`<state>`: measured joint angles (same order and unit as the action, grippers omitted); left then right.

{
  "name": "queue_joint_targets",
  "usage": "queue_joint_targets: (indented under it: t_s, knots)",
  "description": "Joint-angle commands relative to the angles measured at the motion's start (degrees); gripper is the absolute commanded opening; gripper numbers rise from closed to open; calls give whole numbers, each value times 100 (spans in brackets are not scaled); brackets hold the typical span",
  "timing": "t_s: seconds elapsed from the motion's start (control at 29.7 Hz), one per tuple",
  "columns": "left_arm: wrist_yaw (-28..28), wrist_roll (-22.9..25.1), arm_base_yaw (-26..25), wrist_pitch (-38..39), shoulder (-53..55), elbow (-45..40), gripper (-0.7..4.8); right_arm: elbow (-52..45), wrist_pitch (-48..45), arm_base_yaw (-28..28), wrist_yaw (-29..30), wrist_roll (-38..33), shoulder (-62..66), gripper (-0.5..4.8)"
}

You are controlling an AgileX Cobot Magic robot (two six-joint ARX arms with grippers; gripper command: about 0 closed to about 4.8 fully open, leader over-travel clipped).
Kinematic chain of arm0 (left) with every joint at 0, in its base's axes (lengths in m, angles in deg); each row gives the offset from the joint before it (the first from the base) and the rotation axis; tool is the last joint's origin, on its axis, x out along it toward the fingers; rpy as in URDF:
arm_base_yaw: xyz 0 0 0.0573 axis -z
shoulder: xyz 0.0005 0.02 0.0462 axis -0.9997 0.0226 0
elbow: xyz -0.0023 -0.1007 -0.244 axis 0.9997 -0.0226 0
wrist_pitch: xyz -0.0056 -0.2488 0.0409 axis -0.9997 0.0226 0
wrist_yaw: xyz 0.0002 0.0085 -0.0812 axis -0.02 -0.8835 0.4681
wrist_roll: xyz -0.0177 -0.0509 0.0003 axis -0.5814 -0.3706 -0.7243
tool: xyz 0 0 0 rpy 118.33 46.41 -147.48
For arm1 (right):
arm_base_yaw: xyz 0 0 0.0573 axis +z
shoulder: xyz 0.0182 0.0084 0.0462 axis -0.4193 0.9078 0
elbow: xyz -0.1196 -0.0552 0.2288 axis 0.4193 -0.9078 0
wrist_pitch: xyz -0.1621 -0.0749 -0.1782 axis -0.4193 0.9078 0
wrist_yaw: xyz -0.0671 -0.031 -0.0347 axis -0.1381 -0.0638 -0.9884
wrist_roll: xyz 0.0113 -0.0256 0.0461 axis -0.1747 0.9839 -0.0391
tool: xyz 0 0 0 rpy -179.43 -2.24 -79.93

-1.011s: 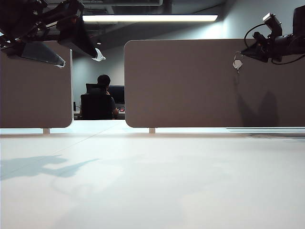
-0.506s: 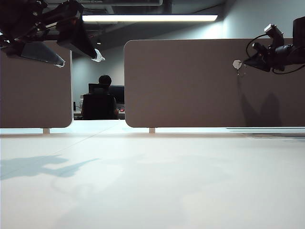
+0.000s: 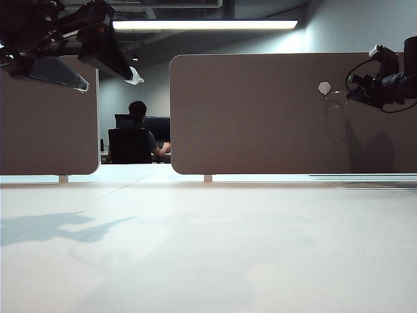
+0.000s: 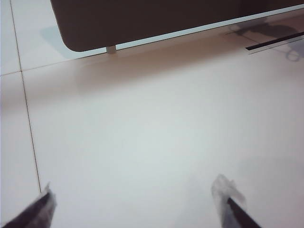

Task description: Hang the earring on the hook.

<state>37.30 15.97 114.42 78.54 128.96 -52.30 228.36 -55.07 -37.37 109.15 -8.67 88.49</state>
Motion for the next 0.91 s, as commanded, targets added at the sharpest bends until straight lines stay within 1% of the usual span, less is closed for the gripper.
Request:
queue_joint_targets:
  t_s: [0.03, 0.2, 0.3, 0.47, 0.61, 0.67, 0.81, 0.84, 0.91]
  knots:
    - [-20, 17, -2, -79, -9, 35, 479, 28, -87, -15, -114, 131, 17, -8]
    - [-17, 7, -2, -92, -9, 35, 479, 26, -9, 85, -118, 153, 83, -8]
    - [-17, 0, -2, -90, -9, 35, 479, 28, -11, 173, -402, 422, 118, -8]
    - [-20, 0, -2, -92, -7, 35, 479, 28, -9, 284, -407, 601, 118, -8]
    - [-17, 2, -2, -90, -9, 35, 479, 28, -9, 308, -590, 623, 118, -2]
    - [-17, 2, -2, -90, -9, 35, 479, 28, -9, 308, -590, 623, 118, 31]
    - [-17, 2, -2, -90, -9, 35, 479, 28, -9, 304, -588, 623, 118, 135]
    - [-17, 2, -2, -90, -9, 35, 479, 31, -9, 304, -588, 623, 118, 151]
    - [-17, 2, -2, -87, -9, 35, 479, 31, -7, 304, -584, 621, 118, 154]
